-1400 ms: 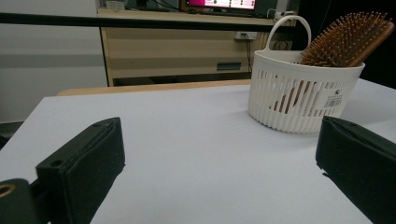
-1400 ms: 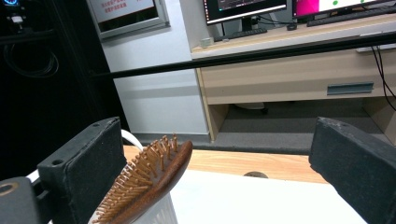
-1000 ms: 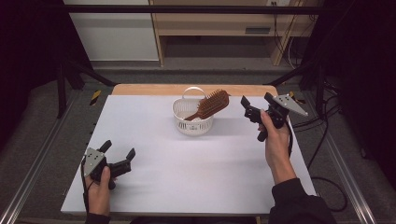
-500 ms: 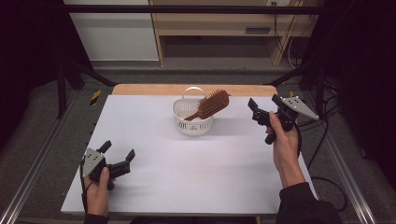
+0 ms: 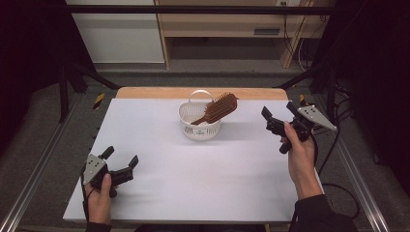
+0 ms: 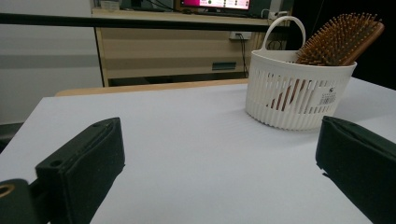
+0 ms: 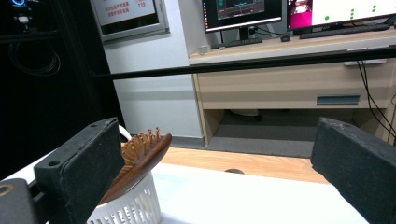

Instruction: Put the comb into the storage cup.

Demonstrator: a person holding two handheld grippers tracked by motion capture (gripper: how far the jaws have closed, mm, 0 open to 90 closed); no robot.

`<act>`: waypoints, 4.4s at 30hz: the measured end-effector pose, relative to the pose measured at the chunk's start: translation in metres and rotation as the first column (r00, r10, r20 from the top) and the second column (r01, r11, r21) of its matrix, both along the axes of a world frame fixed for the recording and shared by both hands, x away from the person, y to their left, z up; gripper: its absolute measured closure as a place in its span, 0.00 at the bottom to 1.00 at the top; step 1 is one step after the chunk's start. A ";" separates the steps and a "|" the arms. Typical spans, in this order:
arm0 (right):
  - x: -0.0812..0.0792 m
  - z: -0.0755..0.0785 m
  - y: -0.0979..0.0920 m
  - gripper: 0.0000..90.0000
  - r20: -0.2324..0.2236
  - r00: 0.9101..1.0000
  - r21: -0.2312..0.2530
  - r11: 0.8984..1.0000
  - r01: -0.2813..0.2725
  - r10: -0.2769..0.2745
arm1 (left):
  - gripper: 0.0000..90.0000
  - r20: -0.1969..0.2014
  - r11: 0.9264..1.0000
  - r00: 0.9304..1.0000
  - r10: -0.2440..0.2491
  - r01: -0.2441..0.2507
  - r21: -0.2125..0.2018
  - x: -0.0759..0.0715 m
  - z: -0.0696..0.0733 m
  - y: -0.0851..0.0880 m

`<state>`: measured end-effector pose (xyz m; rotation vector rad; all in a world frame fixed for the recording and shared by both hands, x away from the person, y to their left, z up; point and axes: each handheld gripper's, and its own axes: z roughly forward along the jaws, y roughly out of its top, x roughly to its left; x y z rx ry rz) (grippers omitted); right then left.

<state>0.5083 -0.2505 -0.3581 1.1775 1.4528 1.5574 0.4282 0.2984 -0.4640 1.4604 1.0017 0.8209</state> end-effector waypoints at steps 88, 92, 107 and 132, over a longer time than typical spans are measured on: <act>-0.068 -0.081 -0.028 0.03 -0.025 0.997 -0.119 0.990 -0.079 0.077 | 0.01 0.013 1.000 1.000 -0.006 0.006 0.011 -0.007 -0.001 0.007; -0.070 -0.084 -0.026 0.03 -0.023 0.996 -0.134 0.987 -0.088 0.085 | 0.01 0.013 1.000 1.000 -0.009 0.009 0.014 -0.008 -0.001 0.005; -0.080 -0.094 -0.017 0.03 -0.026 0.991 -0.148 0.980 -0.135 0.133 | 0.01 0.016 0.999 0.999 -0.039 0.038 0.024 -0.012 0.000 0.000; -0.083 -0.102 0.000 0.03 -0.048 0.969 -0.152 0.957 -0.247 0.243 | 0.01 0.016 0.995 0.996 -0.091 0.090 0.036 -0.014 -0.001 -0.009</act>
